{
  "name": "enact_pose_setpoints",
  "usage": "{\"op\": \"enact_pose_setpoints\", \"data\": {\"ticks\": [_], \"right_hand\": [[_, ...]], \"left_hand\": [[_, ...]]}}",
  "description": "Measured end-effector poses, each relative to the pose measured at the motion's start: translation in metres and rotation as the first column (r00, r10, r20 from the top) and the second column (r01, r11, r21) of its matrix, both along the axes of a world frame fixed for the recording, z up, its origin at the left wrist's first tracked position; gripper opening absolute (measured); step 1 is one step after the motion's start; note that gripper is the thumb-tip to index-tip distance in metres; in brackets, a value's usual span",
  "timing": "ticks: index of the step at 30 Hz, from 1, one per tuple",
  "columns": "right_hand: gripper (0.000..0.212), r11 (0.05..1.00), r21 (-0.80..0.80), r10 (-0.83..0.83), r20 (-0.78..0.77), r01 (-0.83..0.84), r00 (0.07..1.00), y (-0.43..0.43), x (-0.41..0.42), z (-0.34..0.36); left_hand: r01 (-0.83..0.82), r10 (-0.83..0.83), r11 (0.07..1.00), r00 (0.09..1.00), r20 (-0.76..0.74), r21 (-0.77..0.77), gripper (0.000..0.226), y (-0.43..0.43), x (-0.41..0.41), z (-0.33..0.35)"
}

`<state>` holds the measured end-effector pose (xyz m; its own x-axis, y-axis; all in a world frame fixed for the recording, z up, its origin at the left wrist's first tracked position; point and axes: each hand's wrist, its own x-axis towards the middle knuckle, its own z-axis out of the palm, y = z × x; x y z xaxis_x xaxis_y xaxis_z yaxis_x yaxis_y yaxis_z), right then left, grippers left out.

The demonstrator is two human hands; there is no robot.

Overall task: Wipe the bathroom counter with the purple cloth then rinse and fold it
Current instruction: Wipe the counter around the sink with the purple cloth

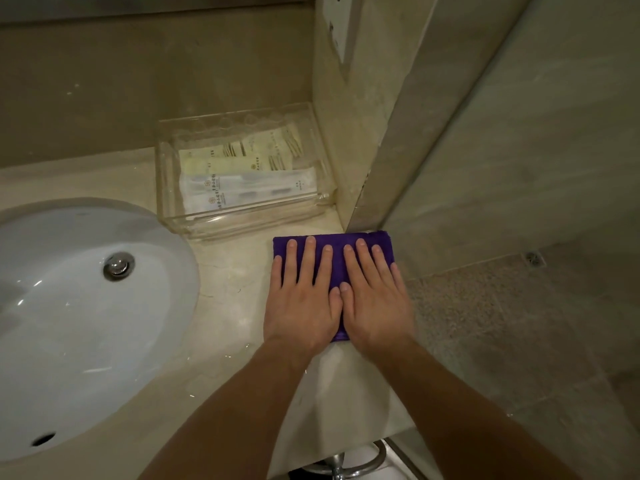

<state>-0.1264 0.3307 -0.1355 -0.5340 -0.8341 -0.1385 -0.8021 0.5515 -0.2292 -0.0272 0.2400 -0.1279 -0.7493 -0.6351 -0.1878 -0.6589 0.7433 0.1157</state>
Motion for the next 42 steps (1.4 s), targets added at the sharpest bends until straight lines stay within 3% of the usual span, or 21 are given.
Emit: {"op": "enact_pose_setpoints", "data": {"ticks": [10,22,29,36,42], "right_hand": [[0.06,0.999,-0.051,0.004,-0.032,-0.005,0.999,-0.012,-0.01,-0.004],[0.06,0.981,-0.087,-0.177,-0.049,0.173,0.983,-0.027,0.006,-0.007],[0.06,0.965,-0.086,-0.254,-0.046,0.249,0.966,-0.035,0.016,-0.009],[0.06,0.955,-0.093,-0.287,-0.052,0.281,0.957,-0.04,0.019,-0.009],[0.06,0.969,-0.123,-0.22,-0.043,0.214,0.974,-0.034,0.013,-0.007]], "left_hand": [[-0.018,0.019,1.0,0.998,-0.065,0.014,0.064,-0.011,-0.007,-0.003],[0.306,-0.307,0.952,0.95,-0.06,-0.024,0.071,-0.063,-0.017,-0.003],[0.412,-0.413,0.911,0.906,-0.087,-0.029,0.074,-0.083,-0.021,-0.005],[0.424,-0.426,0.905,0.901,-0.082,-0.041,0.073,-0.087,-0.023,-0.005],[0.385,-0.388,0.922,0.919,-0.07,-0.05,0.072,-0.081,-0.021,-0.004]]}}
